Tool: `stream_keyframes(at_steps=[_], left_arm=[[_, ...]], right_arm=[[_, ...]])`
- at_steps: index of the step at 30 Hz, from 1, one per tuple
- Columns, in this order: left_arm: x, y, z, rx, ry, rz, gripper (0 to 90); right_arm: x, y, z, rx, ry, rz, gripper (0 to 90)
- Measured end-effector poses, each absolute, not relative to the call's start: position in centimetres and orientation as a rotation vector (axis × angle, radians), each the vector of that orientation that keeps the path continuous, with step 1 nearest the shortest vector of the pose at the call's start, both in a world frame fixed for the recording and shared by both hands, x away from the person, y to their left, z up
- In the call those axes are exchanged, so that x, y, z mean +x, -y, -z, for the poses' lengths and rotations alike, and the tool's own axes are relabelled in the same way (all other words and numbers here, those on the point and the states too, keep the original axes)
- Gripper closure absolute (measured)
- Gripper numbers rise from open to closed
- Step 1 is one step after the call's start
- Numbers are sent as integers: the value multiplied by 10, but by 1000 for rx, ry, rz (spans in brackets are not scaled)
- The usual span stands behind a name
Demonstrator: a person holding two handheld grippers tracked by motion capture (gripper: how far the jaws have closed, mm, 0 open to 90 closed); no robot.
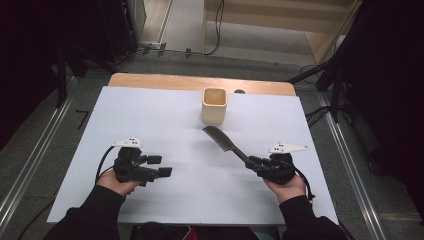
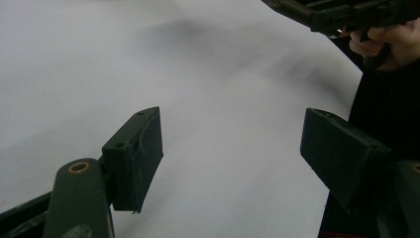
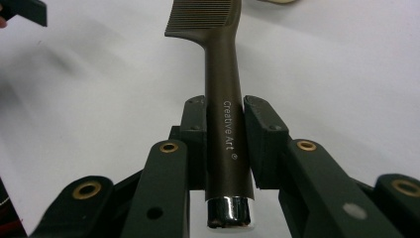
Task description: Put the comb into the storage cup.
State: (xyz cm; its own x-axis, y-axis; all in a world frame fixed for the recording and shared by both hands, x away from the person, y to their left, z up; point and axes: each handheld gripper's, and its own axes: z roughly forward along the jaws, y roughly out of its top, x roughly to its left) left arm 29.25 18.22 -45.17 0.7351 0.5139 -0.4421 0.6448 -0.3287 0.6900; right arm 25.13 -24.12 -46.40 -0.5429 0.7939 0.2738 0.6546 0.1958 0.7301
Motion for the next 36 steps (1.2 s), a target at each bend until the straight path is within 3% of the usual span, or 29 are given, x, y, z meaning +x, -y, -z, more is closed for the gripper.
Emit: stream_keyframes(at_steps=[23,36], left_arm=[[321,-133,431,2012,-861,263,252],[332,-100,419,2034,-814,264,260]], right_arm=[[244,260,449,1586,-2075,-1168,706],[247,245,443,1638,-1955,-1191,706]])
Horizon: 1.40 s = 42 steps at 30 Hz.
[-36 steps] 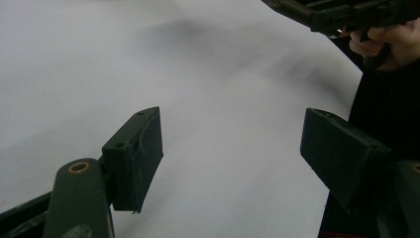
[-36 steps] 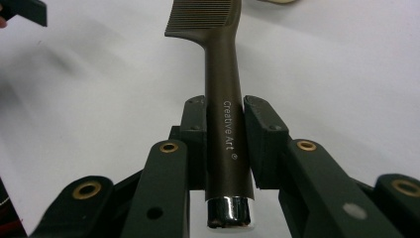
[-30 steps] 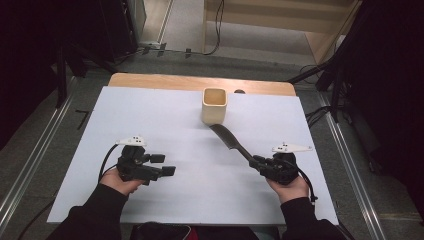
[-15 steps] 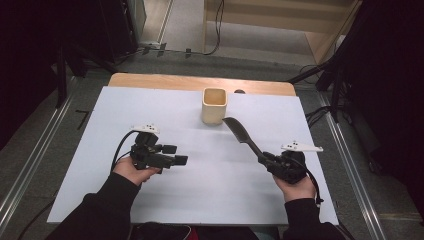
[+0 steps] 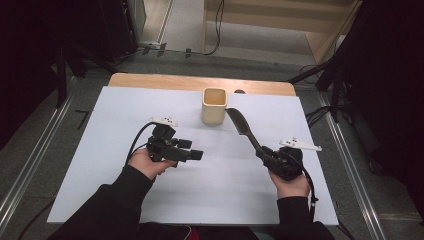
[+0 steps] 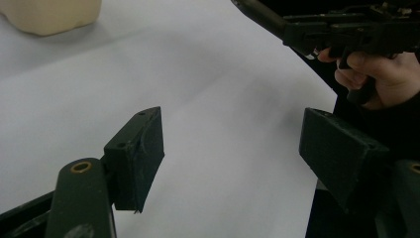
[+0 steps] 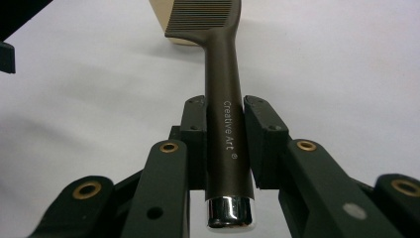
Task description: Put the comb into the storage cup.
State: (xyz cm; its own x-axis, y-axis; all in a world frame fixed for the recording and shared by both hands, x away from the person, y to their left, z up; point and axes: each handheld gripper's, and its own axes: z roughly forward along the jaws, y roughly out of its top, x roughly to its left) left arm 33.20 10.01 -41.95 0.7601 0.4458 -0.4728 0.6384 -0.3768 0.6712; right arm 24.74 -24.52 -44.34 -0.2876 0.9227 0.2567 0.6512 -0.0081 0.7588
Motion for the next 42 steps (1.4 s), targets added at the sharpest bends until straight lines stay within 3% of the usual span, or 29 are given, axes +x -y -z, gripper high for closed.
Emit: stream_keyframes(at_steps=[18,42], left_arm=[[345,-74,412,2048,-811,221,259],[349,-33,406,2072,-800,221,270]], right_arm=[[233,225,444,1614,-1743,-1182,706],[228,198,469,1577,-1637,-1221,705]])
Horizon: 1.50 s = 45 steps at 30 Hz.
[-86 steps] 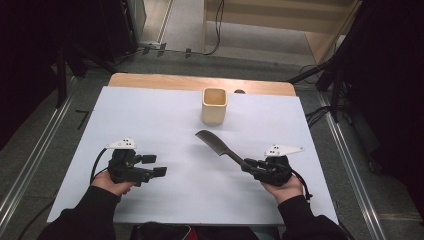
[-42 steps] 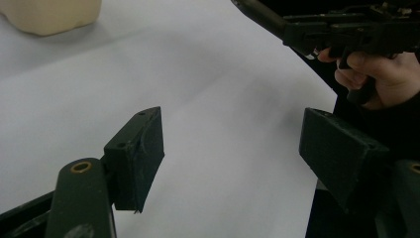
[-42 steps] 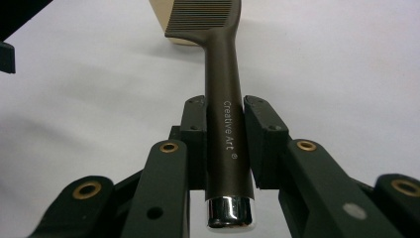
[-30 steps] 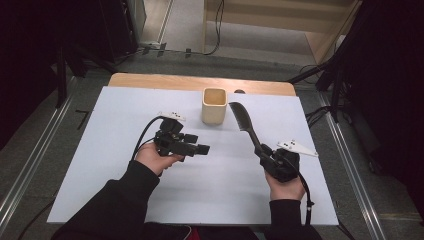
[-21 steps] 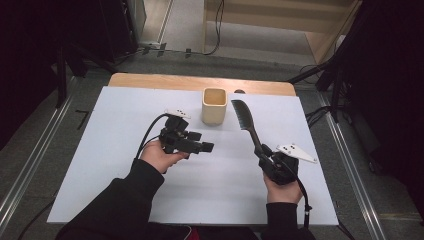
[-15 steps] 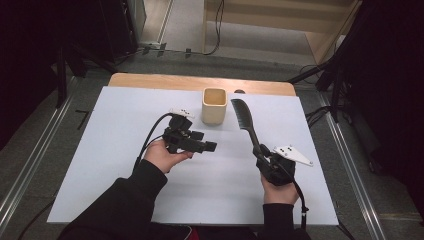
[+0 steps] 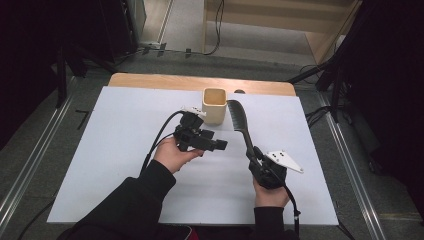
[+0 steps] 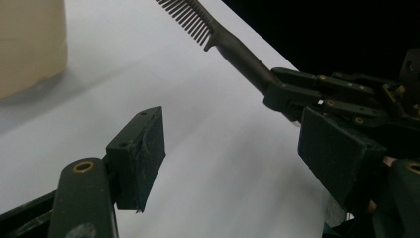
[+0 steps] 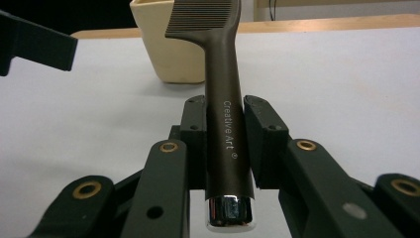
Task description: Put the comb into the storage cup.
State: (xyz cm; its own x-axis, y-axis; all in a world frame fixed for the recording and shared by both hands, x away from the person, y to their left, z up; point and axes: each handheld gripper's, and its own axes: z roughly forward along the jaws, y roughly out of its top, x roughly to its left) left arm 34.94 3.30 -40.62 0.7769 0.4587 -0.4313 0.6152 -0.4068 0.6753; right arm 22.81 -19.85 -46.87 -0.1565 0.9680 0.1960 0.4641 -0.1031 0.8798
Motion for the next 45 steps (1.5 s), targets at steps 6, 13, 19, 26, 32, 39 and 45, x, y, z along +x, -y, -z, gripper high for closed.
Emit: stream_keyframes(at_steps=[6,13,19,26,32,39,45], left_arm=[[349,-25,405,2050,-791,205,286],[350,-15,403,2039,-794,198,286],[349,-3,404,2034,-789,199,286],[352,7,408,2044,-813,209,292],[353,17,410,2061,-813,210,301],[355,26,411,2054,-834,188,302],[354,33,412,2052,-862,137,302]], right_arm=[[227,197,473,1587,-1579,-1239,705],[224,194,474,1580,-1536,-1241,705],[225,192,476,1576,-1526,-1250,706],[225,190,476,1577,-1522,-1268,705],[225,188,476,1577,-1517,-1275,705],[225,187,476,1575,-1505,-1268,705],[225,187,476,1570,-1497,-1266,705]])
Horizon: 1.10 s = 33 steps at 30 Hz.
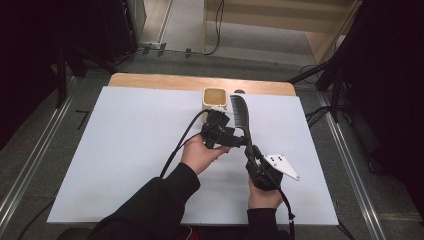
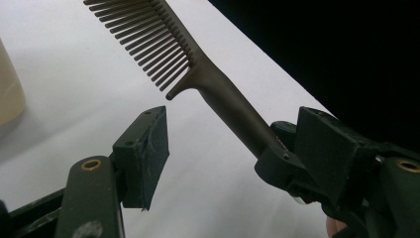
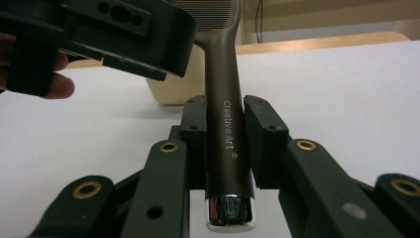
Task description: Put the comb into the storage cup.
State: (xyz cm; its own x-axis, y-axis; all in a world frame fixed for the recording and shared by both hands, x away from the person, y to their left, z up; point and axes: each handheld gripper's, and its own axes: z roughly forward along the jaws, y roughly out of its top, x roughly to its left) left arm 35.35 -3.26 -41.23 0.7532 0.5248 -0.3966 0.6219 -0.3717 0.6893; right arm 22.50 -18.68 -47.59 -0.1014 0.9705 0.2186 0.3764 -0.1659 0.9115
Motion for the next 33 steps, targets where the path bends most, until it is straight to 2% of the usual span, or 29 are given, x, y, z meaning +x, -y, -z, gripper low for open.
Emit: stream_keyframes(at_steps=[22,33], left_arm=[[357,51,423,1997,-922,121,325],[358,56,428,1973,-956,153,382]], right_arm=[[226,178,473,1554,-1449,-1277,705],[226,176,471,1554,-1435,-1288,704]])
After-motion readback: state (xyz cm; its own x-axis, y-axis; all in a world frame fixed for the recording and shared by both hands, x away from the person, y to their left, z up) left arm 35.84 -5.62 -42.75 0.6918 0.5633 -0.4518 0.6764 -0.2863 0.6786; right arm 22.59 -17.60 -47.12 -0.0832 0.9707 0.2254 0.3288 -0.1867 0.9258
